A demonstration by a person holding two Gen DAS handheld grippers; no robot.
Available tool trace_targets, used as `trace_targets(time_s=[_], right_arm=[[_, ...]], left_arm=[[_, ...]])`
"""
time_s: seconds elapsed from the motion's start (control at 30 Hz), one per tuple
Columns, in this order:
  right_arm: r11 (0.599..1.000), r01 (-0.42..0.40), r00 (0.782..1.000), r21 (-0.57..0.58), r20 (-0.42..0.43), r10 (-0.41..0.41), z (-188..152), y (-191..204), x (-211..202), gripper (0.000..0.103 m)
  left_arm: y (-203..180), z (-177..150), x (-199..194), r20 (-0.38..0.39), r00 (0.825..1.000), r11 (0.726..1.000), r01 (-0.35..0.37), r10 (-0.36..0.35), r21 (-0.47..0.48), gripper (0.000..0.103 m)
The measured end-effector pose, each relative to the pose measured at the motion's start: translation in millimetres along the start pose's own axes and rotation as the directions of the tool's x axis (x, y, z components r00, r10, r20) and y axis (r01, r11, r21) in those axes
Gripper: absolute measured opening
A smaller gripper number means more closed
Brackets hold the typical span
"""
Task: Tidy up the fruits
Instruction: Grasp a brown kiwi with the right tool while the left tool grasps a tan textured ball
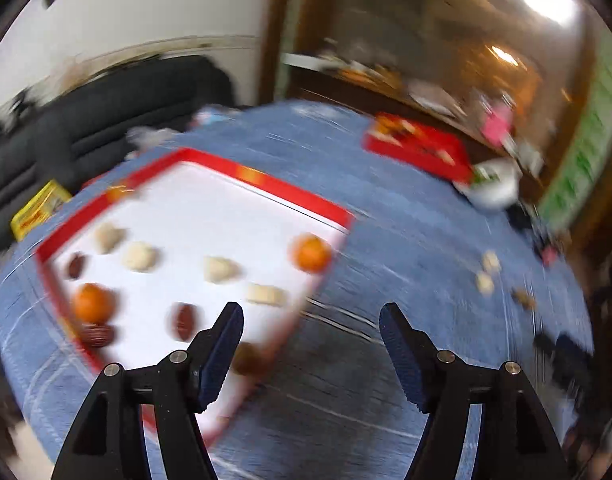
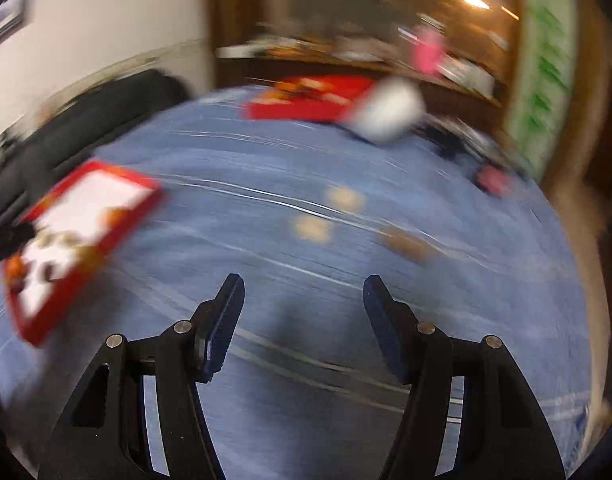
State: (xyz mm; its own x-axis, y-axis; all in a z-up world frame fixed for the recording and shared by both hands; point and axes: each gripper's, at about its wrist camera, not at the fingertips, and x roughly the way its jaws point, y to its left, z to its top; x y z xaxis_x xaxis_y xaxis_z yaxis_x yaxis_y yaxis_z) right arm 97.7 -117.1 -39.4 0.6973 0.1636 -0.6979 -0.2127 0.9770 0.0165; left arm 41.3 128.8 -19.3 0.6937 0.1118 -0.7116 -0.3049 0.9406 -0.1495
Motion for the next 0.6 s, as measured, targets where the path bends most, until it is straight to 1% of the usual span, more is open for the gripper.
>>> trace_targets(time_s=[0.07, 0.13, 0.2, 0.27, 0.33, 0.37, 0.43, 0.47, 0.53, 0.6], right_arm=[[0.997, 0.042, 0.999, 0.07, -0.033, -0.039, -5, -38, 10, 0.062], [0.991, 0.078, 0.995, 0.104, -0.063, -0.071, -6, -67, 22, 0.062], [0.992, 0.081, 0.994, 0.101, -0.076, -0.073, -2, -77, 32, 0.062], [0.995, 0.066, 0.995, 0.076, -0.08, -0.06, 6, -77, 41, 0.06], [0.997, 0.063, 0.995, 0.046, -0.075, -0.059, 13, -72, 49, 0.059], [0.997, 0.067, 0.995, 0.034, -0.074, -0.064, 19, -70, 56, 0.057], [0.996, 0.082, 0.993, 0.021, -0.087, -0.08, 25, -69, 67, 0.041], [0.996, 0.085, 0.991, 0.021, -0.103, -0.082, 28, -71, 75, 0.036], [0.997, 0.068, 0.991, 0.028, -0.121, -0.064, 32, -73, 83, 0.023], [0.998, 0.056, 0.991, 0.033, -0.127, -0.051, 34, -74, 87, 0.017]], left_arm=[[-25, -5, 11, -0.024, 0.999, 0.998, 0.028, -0.026, 0.061, 0.069], [-42, -7, 20, -0.042, 0.998, 0.993, 0.046, -0.041, 0.105, 0.069], [-59, -8, 27, -0.053, 0.997, 0.987, 0.057, -0.049, 0.147, 0.069], [-72, -6, 35, -0.066, 0.997, 0.982, 0.061, -0.05, 0.18, 0.069], [-78, -6, 41, -0.07, 0.996, 0.979, 0.066, -0.053, 0.192, 0.069], [-82, -4, 44, -0.074, 0.996, 0.979, 0.067, -0.053, 0.194, 0.069], [-90, -2, 53, -0.084, 0.995, 0.978, 0.074, -0.059, 0.195, 0.069], [-94, 0, 57, -0.086, 0.994, 0.978, 0.079, -0.064, 0.195, 0.069], [-104, 1, 64, -0.093, 0.993, 0.974, 0.096, -0.078, 0.204, 0.069], [-117, 4, 72, -0.106, 0.989, 0.969, 0.123, -0.102, 0.215, 0.069]])
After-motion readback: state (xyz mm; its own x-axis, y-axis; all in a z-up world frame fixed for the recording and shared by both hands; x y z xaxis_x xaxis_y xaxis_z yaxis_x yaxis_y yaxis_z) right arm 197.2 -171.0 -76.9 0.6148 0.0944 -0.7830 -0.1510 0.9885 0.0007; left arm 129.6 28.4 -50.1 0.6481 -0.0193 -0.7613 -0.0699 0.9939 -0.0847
